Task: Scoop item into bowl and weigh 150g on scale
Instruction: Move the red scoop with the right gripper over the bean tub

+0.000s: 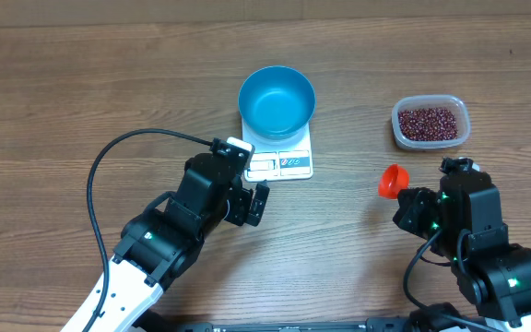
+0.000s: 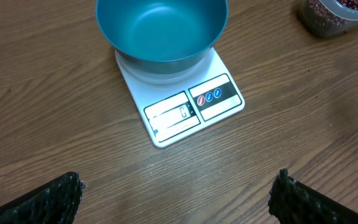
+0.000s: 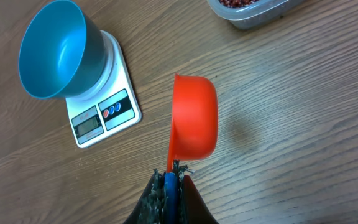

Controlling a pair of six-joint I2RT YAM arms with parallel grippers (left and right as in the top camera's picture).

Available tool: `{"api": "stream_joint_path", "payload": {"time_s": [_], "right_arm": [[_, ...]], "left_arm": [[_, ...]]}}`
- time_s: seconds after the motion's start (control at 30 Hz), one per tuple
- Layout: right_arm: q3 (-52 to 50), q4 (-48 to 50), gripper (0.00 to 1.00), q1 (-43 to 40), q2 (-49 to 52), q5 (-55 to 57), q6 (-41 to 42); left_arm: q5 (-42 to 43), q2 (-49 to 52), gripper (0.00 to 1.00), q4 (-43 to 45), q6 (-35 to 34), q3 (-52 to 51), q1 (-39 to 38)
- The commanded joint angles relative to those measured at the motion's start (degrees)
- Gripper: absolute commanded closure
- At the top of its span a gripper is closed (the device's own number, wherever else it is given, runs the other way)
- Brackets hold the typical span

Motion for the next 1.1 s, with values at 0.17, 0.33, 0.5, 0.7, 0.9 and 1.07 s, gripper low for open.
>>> {"api": "stream_joint_path", "payload": {"time_s": [0.17, 0.33, 0.5, 0.7, 0.9, 1.07], "right_arm": [[1.75, 1.92, 0.96, 0.2, -0.11, 0.09, -1.99], [1.75, 3.02, 0.96, 0.2, -0.02, 0.13, -4.63], [1.75, 4.74, 0.96, 0.2, 1.62, 0.76, -8.24], [3.17, 4.44, 0.96, -0.61, 8.0, 5.2, -10.64], [10.73, 1.53, 0.96, -4.2, 17.18, 6.58, -15.26], [17.22, 0.48, 0.96, -6.62, 23.34, 6.25, -20.13]], "left_arm": [[0.72, -0.76, 0.0, 0.26, 1.27, -0.7, -0.17], [0.72, -0.79, 0.0, 0.31, 1.27, -0.7, -0.17], [0.74, -0.76, 0.01, 0.26, 1.27, -0.7, -0.17], [0.85, -0.79, 0.01, 0.42, 1.27, -0.7, -0.17], [0.85, -0.79, 0.0, 0.42, 1.27, -0.7, -0.17], [0.85, -0.79, 0.01, 0.46, 1.27, -0.7, -0.17]]}}
